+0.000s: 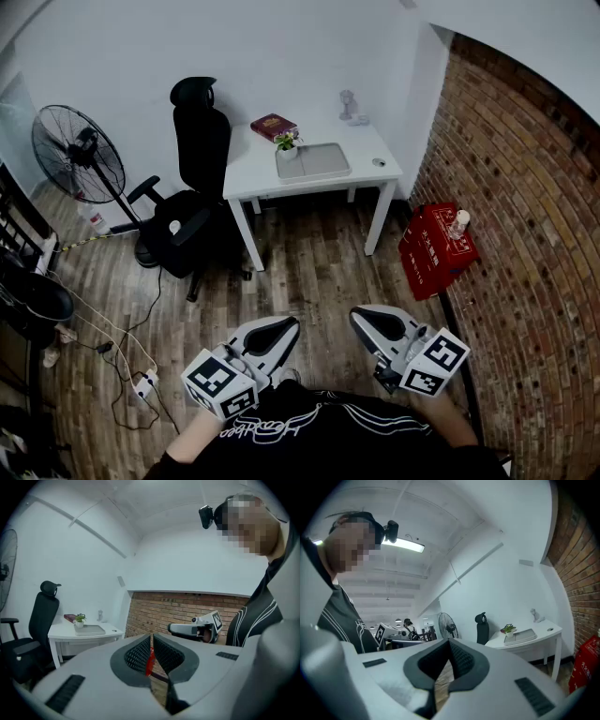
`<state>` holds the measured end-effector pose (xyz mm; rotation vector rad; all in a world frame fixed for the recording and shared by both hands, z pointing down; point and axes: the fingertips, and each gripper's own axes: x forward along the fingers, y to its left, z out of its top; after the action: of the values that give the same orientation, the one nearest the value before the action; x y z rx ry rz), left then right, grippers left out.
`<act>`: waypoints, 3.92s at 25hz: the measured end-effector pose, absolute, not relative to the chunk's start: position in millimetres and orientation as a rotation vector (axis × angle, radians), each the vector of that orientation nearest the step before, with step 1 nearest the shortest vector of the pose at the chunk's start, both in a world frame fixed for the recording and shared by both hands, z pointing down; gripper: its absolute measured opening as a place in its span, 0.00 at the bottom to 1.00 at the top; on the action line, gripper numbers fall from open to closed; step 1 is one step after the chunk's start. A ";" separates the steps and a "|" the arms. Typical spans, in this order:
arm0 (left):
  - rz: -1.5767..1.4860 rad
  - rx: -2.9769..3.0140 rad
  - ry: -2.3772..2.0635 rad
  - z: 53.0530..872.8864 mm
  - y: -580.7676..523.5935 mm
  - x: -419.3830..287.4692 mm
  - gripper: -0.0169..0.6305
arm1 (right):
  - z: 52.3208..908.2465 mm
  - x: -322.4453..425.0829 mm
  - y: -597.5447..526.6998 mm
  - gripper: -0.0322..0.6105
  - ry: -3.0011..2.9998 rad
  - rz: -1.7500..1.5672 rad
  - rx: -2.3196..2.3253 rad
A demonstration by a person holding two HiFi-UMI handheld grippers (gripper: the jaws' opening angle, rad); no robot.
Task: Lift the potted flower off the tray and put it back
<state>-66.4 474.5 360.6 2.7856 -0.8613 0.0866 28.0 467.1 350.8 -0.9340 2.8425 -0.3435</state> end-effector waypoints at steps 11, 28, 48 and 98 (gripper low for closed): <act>0.028 2.791 -0.838 349.0 483.2 -52.2 0.09 | 346.3 59.5 481.5 0.05 2.796 -0.391 -0.998; 0.083 2.733 -0.952 390.9 392.5 -66.7 0.54 | 383.2 78.5 423.9 0.05 2.755 -0.528 -1.079; 0.126 2.646 -1.087 421.7 44.7 -84.3 0.58 | 396.5 82.3 101.5 0.04 2.754 -0.657 -1.132; 0.665 2.708 -0.927 607.0 -312.7 -90.2 0.61 | 449.4 56.6 -316.4 0.04 3.090 -0.743 -0.702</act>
<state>-90.2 -312.7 607.0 2.7077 -0.9266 0.6654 56.6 -316.4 449.4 -0.7023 3.0903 -0.7429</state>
